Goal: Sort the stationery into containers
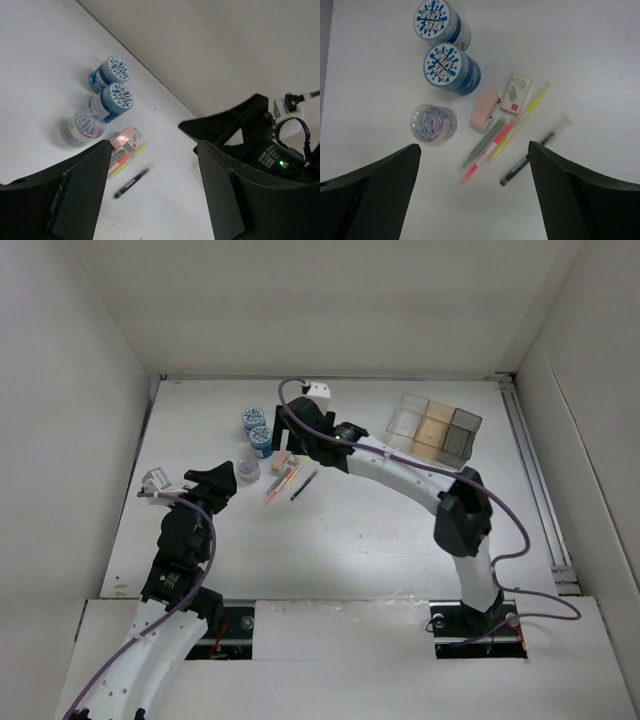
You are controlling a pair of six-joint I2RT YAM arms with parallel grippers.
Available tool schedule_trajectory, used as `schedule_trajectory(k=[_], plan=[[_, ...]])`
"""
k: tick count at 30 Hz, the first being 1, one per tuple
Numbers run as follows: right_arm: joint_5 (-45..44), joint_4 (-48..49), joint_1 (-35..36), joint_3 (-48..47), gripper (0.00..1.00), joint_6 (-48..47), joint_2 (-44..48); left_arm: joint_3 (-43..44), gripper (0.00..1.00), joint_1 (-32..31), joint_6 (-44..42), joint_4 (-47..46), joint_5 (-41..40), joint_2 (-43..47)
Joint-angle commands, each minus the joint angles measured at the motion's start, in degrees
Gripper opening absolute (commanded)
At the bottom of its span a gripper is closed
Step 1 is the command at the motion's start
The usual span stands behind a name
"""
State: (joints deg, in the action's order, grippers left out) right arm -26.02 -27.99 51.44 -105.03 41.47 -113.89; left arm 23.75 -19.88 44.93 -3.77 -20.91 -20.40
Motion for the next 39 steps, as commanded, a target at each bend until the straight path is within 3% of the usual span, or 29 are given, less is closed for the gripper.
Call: schedule_trajectory(k=[1, 5, 8, 9, 18, 31, 39], plan=[[2.5, 0.2, 0.3, -9.8, 0.95, -4.6, -7.3, -1.7, 0.67, -0.2, 1.5, -0.8, -4.1, -1.1], [3.0, -3.6, 0.3, -29.2, 1.0, -7.2, -19.3, -2.7, 0.71, -0.2, 1.5, -2.0, -2.1, -1.7], [3.6, -6.3, 0.3, -37.3, 1.0, -8.7, -27.7, -2.2, 0.78, -0.2, 0.9, -1.5, -2.1, -1.1], [3.6, -5.7, 0.3, -39.7, 1.0, -8.7, -28.9, -2.2, 0.85, -0.2, 0.2, -1.5, -2.1, -1.1], [5.4, -0.1, -0.2, -42.7, 1.0, -9.8, -35.9, -2.2, 0.88, 0.4, -0.4, -1.5, -1.0, 1.1], [9.5, 4.0, -2.4, -48.1, 1.0, -8.2, -41.4, -3.4, 0.81, 0.4, 0.2, -2.6, 1.6, 4.0], [12.0, 5.8, -3.5, -48.8, 0.92, -7.6, -41.4, -3.9, 0.79, 0.4, 0.2, -2.6, 2.7, 7.0]])
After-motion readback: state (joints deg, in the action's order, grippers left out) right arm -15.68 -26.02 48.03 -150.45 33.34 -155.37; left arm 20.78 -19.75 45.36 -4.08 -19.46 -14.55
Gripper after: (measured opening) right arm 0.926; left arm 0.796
